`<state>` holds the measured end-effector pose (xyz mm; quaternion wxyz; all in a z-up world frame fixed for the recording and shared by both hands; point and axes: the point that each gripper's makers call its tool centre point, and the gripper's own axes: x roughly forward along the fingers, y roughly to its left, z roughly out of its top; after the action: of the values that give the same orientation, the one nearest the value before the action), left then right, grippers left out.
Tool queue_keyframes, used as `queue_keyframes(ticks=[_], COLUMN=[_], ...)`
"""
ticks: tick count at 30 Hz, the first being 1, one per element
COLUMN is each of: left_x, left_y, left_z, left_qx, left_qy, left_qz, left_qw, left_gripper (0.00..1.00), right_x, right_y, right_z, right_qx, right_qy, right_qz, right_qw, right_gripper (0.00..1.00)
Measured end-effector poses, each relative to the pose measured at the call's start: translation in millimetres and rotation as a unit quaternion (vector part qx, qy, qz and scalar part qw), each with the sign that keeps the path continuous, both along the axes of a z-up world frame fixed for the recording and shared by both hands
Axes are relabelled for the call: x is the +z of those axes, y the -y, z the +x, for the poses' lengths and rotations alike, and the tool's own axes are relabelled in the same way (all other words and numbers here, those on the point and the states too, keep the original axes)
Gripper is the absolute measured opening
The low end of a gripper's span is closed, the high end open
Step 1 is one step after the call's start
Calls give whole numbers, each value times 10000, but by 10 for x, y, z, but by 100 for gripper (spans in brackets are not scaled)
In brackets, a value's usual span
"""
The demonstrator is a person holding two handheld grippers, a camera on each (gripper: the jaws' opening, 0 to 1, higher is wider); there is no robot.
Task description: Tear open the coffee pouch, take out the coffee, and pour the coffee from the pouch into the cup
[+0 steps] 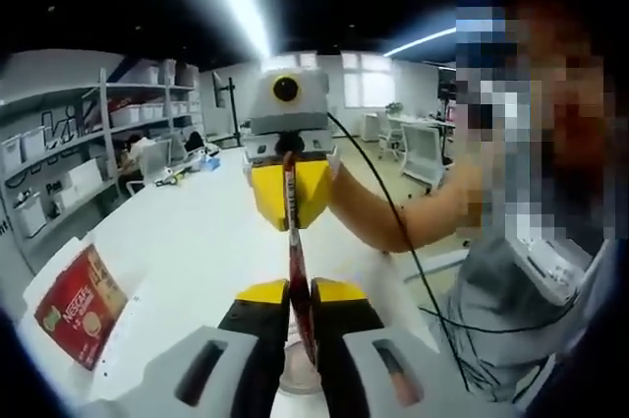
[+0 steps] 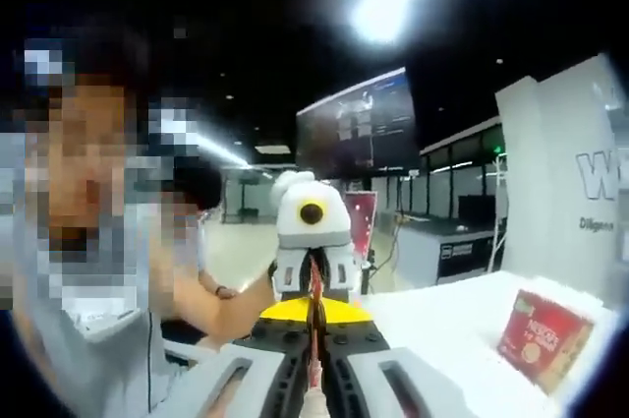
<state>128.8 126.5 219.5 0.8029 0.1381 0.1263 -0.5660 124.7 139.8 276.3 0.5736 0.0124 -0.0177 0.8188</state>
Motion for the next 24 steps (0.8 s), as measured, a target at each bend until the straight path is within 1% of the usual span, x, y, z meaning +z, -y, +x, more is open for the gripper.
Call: queue_keyframes(ticks=[3,5,7,8,9,10,11,12,13,14,15,18,19,20,22,24], left_x=[-31,-51,-62,-65,-70,-76,-83,-88,-91,-97,-120,-166,-175,-178,-181,-196], left_y=[30,41,57,63,71,86,98,119,138,150,170,192,194,198,207,214], left_z=[-4,-8,-23,-25,-23,-25,-27,-26,-22,-20,-21,-15,-14,-14,-19,-29], left_qx=[-58,-99,-162,-177,-186,-192,-200,-219,-234,-245,-288,-348,-357,-387,-407,-433], left_qy=[-29,-19,-24,-17,-5,7,13,43,60,64,62,72,81,134,118,111], left_qz=[25,89,107,117,127,133,140,139,133,136,163,214,234,238,223,227], left_qw=[10000,9999,9998,9998,9997,9997,9997,9997,9996,9996,9994,9991,9991,9989,9989,9987], left_gripper=[12,12,12,12,12,12,12,12,12,12,12,12,12,12,12,12], right_x=[-36,-48,-73,-74,-91,-103,-102,-109,-139,-159,-193,-305,-343,-420,-510,-551], right_y=[61,125,216,246,285,348,361,426,461,481,522,573,571,565,544,554], right_z=[22,6,-3,0,1,18,18,15,22,33,43,90,76,82,103,124], right_qx=[-151,-265,-460,-525,-624,-760,-788,-861,-902,-964,-1036,-1215,-1179,-1224,-1317,-1422], right_qy=[-175,-299,-356,-365,-409,-496,-510,-605,-705,-734,-769,-947,-1010,-1113,-1128,-1118], right_qz=[202,555,958,1098,1243,1449,1516,1765,1869,1952,2154,2392,2409,2476,2545,2689], right_qw=[9995,9977,9937,9919,9894,9853,9840,9787,9757,9733,9680,9587,9581,9546,9514,9460], right_gripper=[3,2,2,2,2,2,2,2,2,2,2,2,2,2,2,2])
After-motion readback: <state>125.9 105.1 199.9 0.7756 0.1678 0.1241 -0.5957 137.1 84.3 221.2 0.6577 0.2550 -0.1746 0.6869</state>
